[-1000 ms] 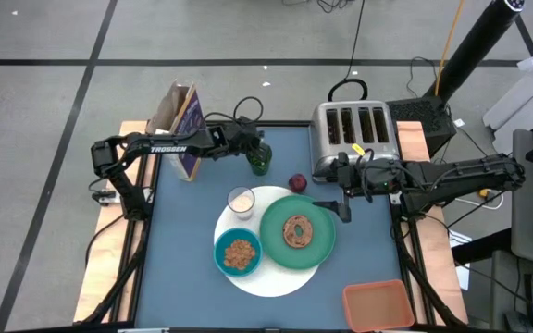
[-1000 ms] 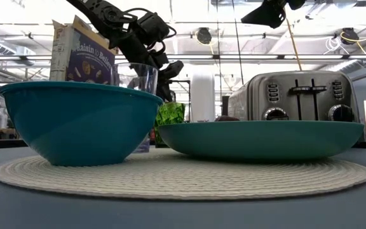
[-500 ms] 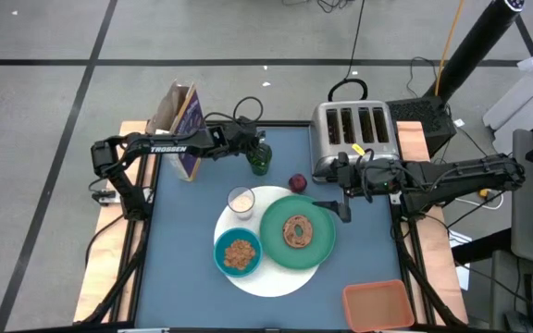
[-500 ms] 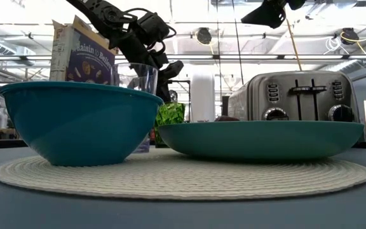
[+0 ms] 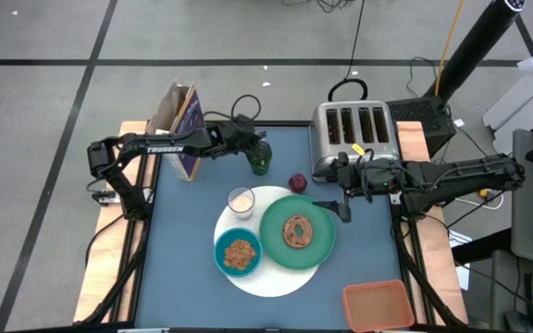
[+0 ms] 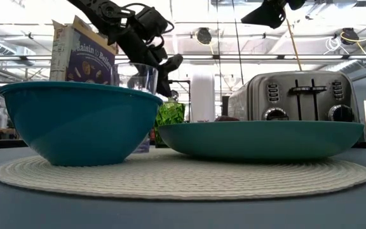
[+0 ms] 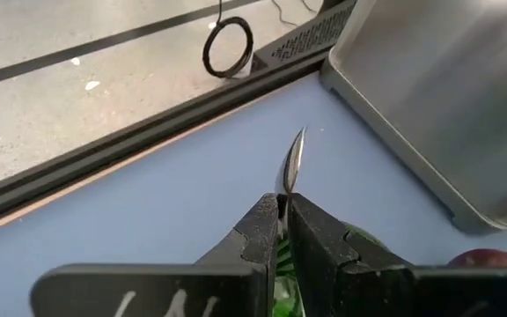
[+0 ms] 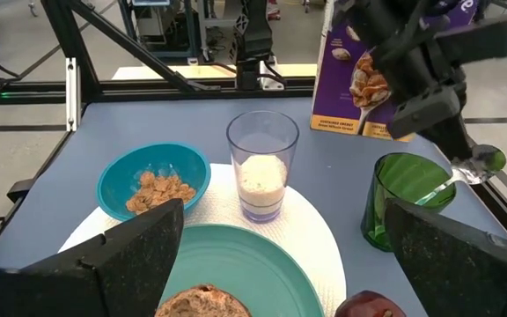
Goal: Arrange a breakfast setting
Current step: Put the spoon beside the blue bowl from the green drinking glass
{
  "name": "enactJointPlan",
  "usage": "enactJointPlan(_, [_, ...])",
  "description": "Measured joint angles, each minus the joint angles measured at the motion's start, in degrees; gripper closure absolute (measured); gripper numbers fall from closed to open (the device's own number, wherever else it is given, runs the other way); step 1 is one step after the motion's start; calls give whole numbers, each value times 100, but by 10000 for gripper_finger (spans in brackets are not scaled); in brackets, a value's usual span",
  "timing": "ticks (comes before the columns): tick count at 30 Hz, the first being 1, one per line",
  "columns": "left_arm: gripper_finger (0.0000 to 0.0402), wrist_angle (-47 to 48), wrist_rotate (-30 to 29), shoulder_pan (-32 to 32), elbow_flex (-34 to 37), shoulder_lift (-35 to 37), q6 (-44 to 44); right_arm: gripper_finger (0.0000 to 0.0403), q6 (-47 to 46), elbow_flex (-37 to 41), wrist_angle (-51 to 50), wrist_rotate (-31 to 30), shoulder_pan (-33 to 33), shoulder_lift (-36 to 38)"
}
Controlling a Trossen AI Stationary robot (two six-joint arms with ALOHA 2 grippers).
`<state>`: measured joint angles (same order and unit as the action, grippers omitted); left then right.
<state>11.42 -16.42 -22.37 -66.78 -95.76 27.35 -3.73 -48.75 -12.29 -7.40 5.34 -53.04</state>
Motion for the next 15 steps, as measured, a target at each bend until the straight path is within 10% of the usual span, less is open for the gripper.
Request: enactJointPlan(15, [367,78,4,0,2,89,-6,23,-6,0,0,0,0,0])
